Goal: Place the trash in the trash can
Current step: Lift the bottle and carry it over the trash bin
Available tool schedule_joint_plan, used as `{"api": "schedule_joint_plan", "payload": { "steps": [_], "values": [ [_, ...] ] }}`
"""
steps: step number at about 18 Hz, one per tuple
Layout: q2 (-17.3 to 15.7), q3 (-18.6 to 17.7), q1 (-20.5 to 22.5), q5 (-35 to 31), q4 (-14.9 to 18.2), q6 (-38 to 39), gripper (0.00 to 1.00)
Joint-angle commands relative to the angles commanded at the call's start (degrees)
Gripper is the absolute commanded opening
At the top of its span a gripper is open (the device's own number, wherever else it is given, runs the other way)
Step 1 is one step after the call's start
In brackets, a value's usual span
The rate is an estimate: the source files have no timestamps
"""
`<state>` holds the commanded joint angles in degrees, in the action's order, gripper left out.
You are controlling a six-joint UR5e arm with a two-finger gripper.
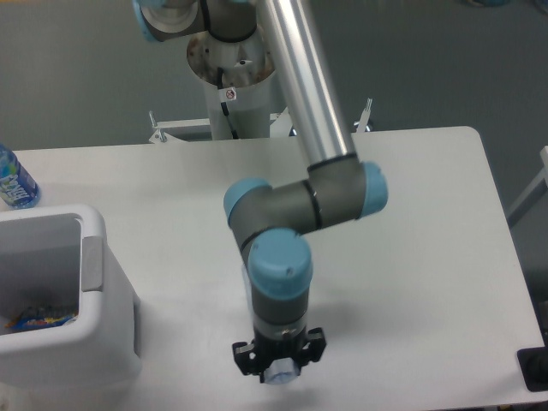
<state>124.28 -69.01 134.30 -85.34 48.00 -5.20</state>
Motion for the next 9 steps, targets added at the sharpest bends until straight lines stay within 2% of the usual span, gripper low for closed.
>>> {"api": "schedule_joint_plan", "payload": {
  "steps": [3, 9],
  "values": [
    [-2.4, 2.3, 0.0, 0.1, -0.5, 4.2, 0.62],
    [-9.3, 2.4, -2.4, 0.4, -0.8, 5.6, 0.62]
  ]
}}
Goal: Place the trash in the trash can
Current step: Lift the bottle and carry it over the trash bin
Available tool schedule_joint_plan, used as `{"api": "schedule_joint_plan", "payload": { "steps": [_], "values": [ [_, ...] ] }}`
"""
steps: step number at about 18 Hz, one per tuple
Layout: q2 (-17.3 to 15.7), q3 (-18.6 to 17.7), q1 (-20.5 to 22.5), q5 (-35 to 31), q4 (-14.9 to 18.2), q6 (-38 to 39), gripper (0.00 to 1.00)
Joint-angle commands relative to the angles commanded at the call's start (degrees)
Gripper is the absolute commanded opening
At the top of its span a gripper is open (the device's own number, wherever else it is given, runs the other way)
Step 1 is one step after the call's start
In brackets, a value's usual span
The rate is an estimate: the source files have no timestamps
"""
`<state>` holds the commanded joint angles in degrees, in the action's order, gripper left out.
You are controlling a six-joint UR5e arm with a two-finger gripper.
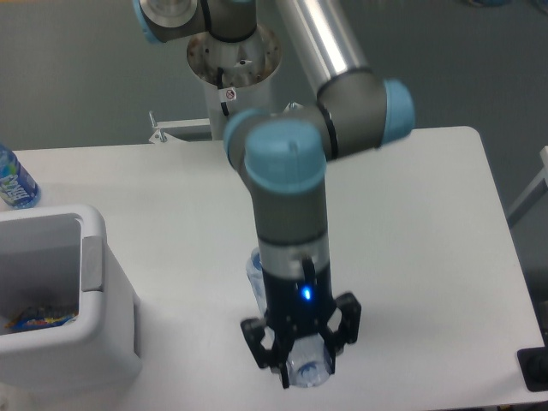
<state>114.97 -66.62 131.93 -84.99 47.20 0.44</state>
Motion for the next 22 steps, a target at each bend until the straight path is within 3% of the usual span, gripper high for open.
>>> {"api": "schedule_joint_plan", "payload": {
  "steps": [7, 11, 19, 22],
  "values": [
    [-2.0, 4.0, -6.2, 0.1, -1.6, 0.2, 0.62],
    [-2.3, 4.0, -9.9, 0.1, -4.7, 0.0, 0.62],
    [-2.5, 4.7, -16.0, 0.1, -4.9, -0.1, 0.62],
    [-1.1, 5.1, -18.5, 0.1, -4.9, -0.2, 0.62]
  ]
}}
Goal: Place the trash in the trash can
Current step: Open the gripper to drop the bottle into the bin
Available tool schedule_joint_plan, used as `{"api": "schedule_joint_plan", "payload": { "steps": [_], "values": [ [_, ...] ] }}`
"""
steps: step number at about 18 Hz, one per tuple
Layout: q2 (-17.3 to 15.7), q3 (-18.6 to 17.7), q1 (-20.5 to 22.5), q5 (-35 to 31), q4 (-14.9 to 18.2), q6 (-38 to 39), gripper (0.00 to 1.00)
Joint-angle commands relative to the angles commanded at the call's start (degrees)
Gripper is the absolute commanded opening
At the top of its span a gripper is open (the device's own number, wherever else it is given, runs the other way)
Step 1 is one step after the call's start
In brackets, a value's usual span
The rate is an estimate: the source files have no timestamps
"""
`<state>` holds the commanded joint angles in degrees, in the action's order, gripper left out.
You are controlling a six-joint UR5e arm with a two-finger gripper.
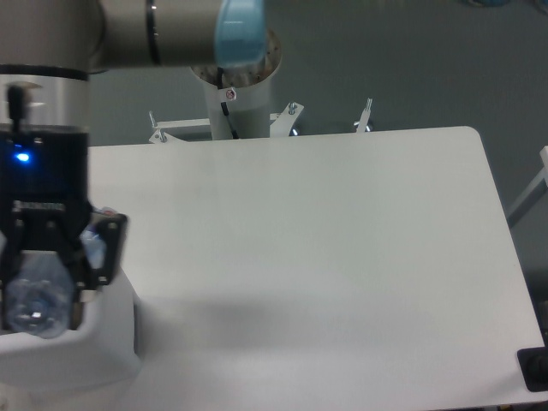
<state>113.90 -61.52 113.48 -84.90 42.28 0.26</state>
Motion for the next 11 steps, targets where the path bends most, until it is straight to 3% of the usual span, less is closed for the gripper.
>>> {"api": "schedule_joint_plan", "payload": {
  "steps": [8, 9, 11],
  "values": [
    [3.1, -0.4, -3.7, 0.0, 0.0, 0.1, 0.64],
    [3.1, -0.7, -3.7, 0.0, 0.0, 0.1, 0.67],
    [3.0, -1.7, -3.7, -0.2, 0.0, 0.1, 0.87]
  ]
}}
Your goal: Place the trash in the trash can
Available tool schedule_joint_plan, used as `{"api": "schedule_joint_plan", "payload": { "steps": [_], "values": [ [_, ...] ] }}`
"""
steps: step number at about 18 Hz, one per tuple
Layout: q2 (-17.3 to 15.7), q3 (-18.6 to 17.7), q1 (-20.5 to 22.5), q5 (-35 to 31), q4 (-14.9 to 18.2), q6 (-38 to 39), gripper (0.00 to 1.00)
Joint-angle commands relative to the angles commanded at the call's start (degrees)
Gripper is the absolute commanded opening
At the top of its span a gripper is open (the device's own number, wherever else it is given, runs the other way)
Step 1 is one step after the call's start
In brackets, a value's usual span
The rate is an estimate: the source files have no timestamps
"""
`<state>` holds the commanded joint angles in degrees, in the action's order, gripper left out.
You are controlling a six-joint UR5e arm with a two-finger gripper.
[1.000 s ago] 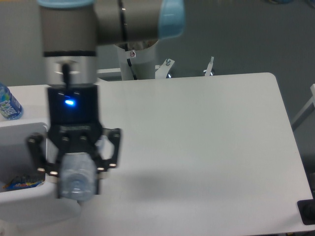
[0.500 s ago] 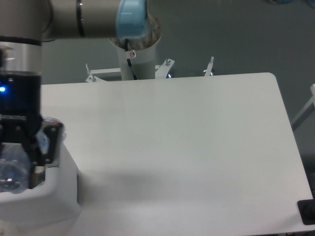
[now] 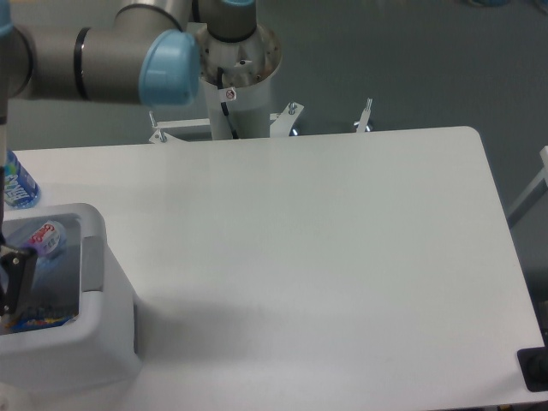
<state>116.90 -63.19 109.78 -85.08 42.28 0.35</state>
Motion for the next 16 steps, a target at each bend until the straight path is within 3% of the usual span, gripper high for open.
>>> {"api": "schedule_joint_plan", "payload": {
  "steps": [1, 2, 8, 9, 12, 16],
  "values": [
    [-0.1, -0.8, 0.0, -0.2, 0.0, -0.1, 0.97],
    [-0.3, -1.5, 0.0, -0.3, 0.0, -0.1, 1.0],
    [-1.3, -2.7, 0.9, -0.8, 0.2, -1.4, 1.0],
    [-1.3, -3.1, 2.4, -2.5, 0.2, -1.4, 1.0],
    [-1.9, -5.9, 6.1, -15.9, 0.4, -2.2, 1.0],
    [-2.4, -9.0, 9.1, -25.6, 0.8, -8.2, 1.0]
  ]
}}
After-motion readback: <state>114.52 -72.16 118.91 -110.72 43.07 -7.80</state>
